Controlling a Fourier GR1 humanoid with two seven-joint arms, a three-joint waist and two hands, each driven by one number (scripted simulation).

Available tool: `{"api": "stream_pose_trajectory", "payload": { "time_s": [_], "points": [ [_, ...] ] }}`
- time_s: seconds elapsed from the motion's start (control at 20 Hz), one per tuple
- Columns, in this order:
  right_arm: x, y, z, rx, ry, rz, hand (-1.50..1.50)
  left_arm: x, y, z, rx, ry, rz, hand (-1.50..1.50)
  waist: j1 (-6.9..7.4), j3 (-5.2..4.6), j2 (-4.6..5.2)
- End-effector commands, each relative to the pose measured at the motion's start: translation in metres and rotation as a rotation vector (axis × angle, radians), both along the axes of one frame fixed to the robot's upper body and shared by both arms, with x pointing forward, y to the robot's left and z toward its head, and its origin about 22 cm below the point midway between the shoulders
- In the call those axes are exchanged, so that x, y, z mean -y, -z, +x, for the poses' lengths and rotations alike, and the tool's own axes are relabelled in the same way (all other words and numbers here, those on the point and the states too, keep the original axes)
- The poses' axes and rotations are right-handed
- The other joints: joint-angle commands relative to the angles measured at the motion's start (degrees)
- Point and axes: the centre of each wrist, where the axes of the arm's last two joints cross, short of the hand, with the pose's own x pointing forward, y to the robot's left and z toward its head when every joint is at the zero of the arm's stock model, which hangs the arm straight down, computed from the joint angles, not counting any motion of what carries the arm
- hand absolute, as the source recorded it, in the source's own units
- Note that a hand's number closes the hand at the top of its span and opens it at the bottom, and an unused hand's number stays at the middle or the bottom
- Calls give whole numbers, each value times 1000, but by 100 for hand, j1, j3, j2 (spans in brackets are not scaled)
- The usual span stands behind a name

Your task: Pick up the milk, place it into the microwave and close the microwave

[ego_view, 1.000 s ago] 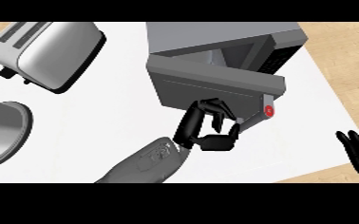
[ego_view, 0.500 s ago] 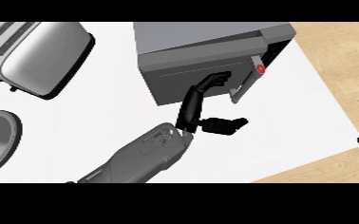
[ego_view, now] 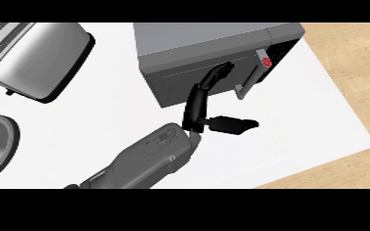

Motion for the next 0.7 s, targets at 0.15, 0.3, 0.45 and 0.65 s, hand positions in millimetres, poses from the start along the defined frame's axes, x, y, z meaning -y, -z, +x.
{"api": "stream_pose_trajectory", "payload": {
  "time_s": [0.15, 0.3, 0.45, 0.65],
  "points": [
    [4, -10, 12, 35, 15, -27, 150, -1, -16, 23, 5, -82, -24, -150, -19, 14, 94],
    [5, -14, 15, 41, 11, -33, 150, -2, -13, 24, 8, -99, -20, -150, -66, 13, 99],
    [6, -17, 19, 44, 10, -42, 150, -1, -13, 23, 14, -86, -32, -150, -107, 13, 125],
    [3, -21, 24, 50, 1, -43, 150, -3, -9, 23, 19, -89, -34, -150, -104, 4, 144]
  ]
}}
